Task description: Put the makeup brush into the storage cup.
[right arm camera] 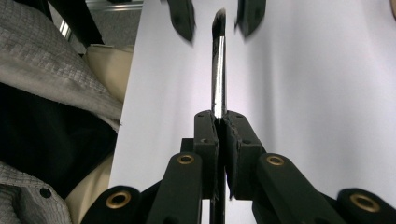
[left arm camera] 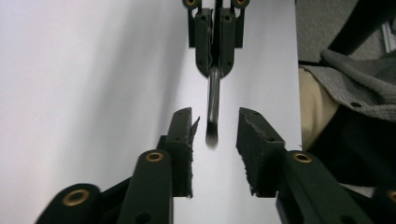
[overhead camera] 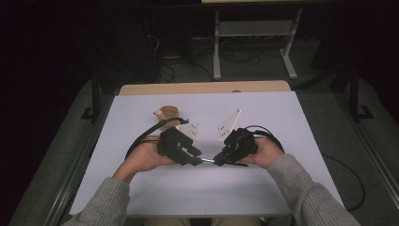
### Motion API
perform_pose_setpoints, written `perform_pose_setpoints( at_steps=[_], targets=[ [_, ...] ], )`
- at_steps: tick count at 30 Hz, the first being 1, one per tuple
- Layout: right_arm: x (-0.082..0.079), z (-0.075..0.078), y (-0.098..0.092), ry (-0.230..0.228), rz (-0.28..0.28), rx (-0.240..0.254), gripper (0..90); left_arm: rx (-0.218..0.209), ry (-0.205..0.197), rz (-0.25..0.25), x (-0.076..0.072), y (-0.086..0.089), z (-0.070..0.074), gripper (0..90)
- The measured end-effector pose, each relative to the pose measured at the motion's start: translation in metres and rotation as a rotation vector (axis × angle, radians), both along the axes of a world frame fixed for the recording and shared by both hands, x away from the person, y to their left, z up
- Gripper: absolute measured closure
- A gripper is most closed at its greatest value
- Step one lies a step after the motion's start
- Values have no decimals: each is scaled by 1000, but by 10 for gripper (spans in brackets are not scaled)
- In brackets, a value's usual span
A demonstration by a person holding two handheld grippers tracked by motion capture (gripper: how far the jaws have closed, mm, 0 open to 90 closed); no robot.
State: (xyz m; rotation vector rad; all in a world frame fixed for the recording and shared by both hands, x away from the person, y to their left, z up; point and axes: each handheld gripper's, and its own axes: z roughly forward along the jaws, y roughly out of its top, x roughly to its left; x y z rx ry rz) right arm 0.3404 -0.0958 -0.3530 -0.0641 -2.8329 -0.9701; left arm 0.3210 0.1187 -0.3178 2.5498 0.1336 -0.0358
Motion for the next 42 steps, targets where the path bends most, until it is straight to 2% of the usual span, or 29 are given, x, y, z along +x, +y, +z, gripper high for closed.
perform_pose_setpoints(
  at_steps=[11, 19, 24, 26, 30, 36, 42],
  targets=[
    [7, -2, -18, 8, -72, 46, 831, -48, -8, 70, -3, 22, -5, 593],
    [15, 1, -24, 17, -119, 106, 830, -58, -25, 123, -10, 37, -15, 554],
    [20, 5, -28, 19, -147, 146, 830, -102, -38, 165, -16, 47, -17, 516],
    [22, 7, -28, 24, -159, 160, 829, -117, -40, 177, -19, 50, -18, 505],
    [27, 13, -29, 21, -173, 184, 829, -107, -50, 196, -23, 55, -23, 489],
    [34, 20, -27, 17, -191, 207, 829, -158, -38, 235, -29, 64, -31, 468],
    [40, 25, -22, 20, -209, 222, 828, -161, -34, 259, -33, 70, -41, 457]
  ],
)
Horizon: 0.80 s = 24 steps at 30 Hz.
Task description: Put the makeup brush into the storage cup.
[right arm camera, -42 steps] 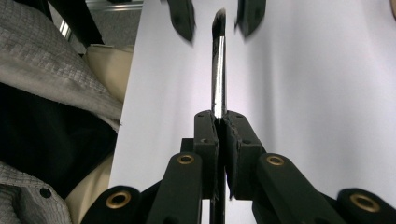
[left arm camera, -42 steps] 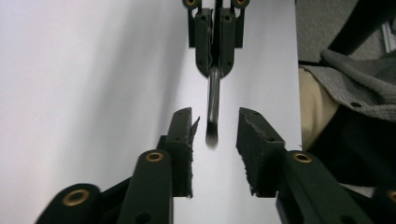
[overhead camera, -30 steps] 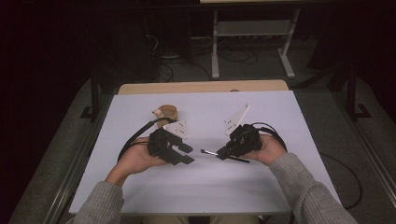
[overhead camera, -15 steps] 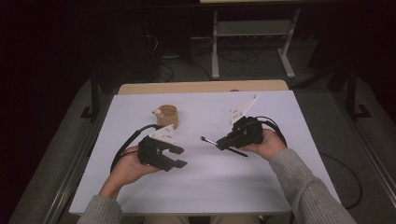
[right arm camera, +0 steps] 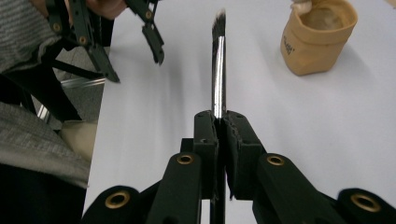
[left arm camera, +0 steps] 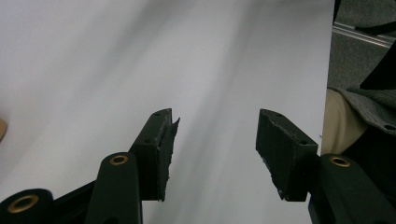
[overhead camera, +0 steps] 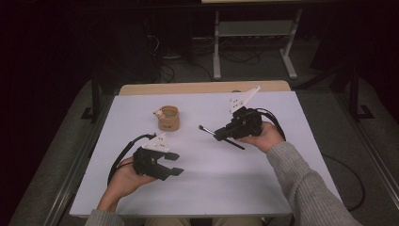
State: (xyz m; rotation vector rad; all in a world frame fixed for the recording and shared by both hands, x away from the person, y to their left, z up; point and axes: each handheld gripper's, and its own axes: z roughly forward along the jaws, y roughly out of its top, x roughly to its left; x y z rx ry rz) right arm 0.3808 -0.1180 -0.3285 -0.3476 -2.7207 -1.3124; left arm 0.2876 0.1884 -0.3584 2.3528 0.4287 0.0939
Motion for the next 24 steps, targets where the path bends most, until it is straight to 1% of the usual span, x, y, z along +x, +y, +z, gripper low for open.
perform_pose_setpoints(
  at_steps=[5, 6, 8, 14, 16, 19, 22, 24],
  targets=[
    [6, 4, 4, -1, -7, 21, 828, -12, -4, 14, -3, 5, -3, 451],
    [7, 4, 5, -5, -6, 25, 827, -18, -3, 24, -4, 6, -5, 450],
    [11, 6, 6, 1, -17, 33, 828, -14, -1, 29, -4, 8, -8, 436],
    [20, 10, 12, -3, -28, 57, 828, -17, -3, 39, -6, 11, -15, 421],
    [22, 11, 16, -3, -32, 54, 827, -22, -2, 38, -7, 10, -17, 420],
    [25, 14, 22, -9, -33, 51, 827, -14, -2, 34, -8, 10, -20, 413],
    [30, 18, 27, -16, -35, 62, 827, -4, -2, 34, -7, 13, -22, 406],
    [33, 19, 29, -18, -41, 65, 827, -10, 0, 42, -7, 15, -23, 405]
  ],
)
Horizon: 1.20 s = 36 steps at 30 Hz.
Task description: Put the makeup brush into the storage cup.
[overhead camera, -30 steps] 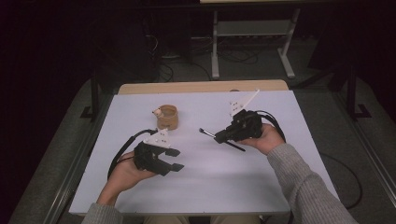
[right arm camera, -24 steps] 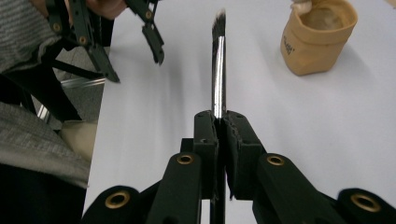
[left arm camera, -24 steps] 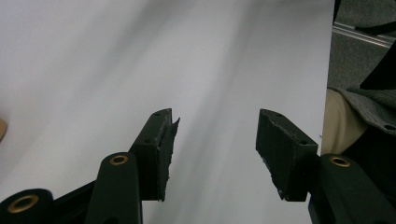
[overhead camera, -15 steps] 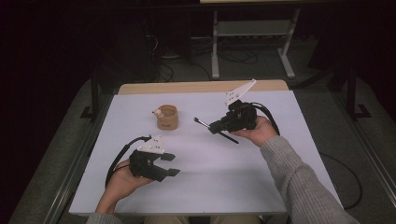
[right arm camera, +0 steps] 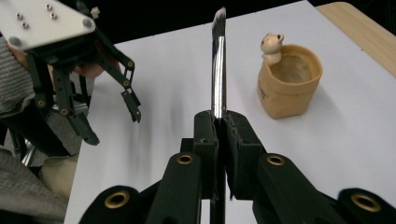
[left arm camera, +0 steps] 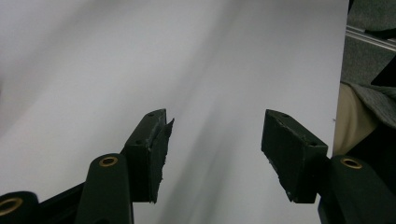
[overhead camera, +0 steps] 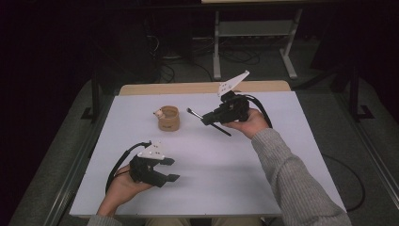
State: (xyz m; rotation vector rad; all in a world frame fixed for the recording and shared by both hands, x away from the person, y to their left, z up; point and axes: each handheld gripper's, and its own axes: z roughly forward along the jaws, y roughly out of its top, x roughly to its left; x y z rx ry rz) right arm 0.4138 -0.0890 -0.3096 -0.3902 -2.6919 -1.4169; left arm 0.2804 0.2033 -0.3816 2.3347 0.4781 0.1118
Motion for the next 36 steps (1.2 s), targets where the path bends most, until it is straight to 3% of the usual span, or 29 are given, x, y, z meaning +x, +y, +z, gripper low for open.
perform_pose_setpoints(
  at_steps=[5, 36],
  targets=[
    [9, 3, 5, 2, -12, 28, 828, -5, -1, 9, 1, 6, -3, 395],
    [52, 19, 73, -7, 24, 35, 826, -31, -4, 38, 3, 18, -5, 372]
  ],
)
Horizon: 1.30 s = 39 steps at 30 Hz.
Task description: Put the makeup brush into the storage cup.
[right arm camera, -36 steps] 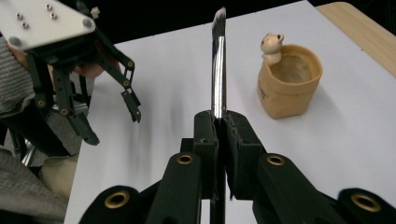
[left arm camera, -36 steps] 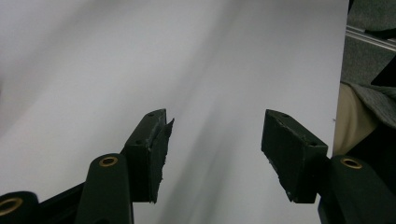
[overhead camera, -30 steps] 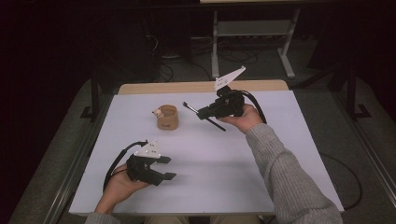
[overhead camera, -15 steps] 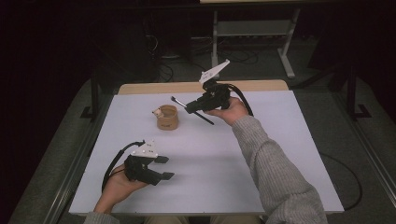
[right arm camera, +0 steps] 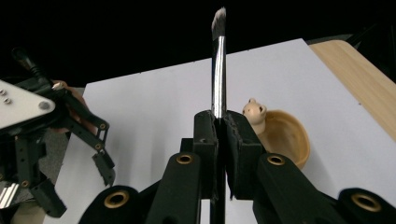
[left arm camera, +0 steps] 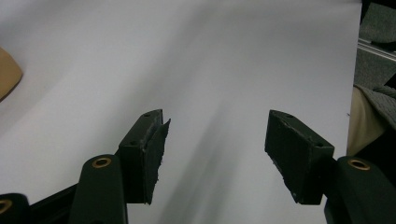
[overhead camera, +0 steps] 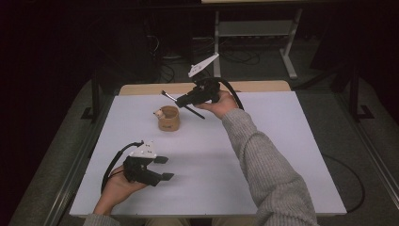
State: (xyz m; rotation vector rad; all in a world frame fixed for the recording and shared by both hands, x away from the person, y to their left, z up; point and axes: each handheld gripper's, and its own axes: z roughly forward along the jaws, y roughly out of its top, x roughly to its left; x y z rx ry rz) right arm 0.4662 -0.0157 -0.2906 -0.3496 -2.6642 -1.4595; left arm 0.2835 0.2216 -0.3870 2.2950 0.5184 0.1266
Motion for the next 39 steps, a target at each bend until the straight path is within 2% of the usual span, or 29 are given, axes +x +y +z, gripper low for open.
perform_pose_setpoints(
  at_steps=[3, 21, 29, 39],
  targets=[
    [4, 4, 7, -9, -1, 14, 826, 1, 1, 1, 0, 1, 0, 371],
    [22, 14, 44, -18, 7, 15, 826, -6, 7, 4, 1, 5, -1, 364],
    [29, 9, 58, -6, 3, 27, 826, -14, 5, 11, 1, 8, -1, 363],
    [37, -4, 64, 15, -12, 40, 826, -21, 7, 15, 0, 10, -1, 360]
  ],
)
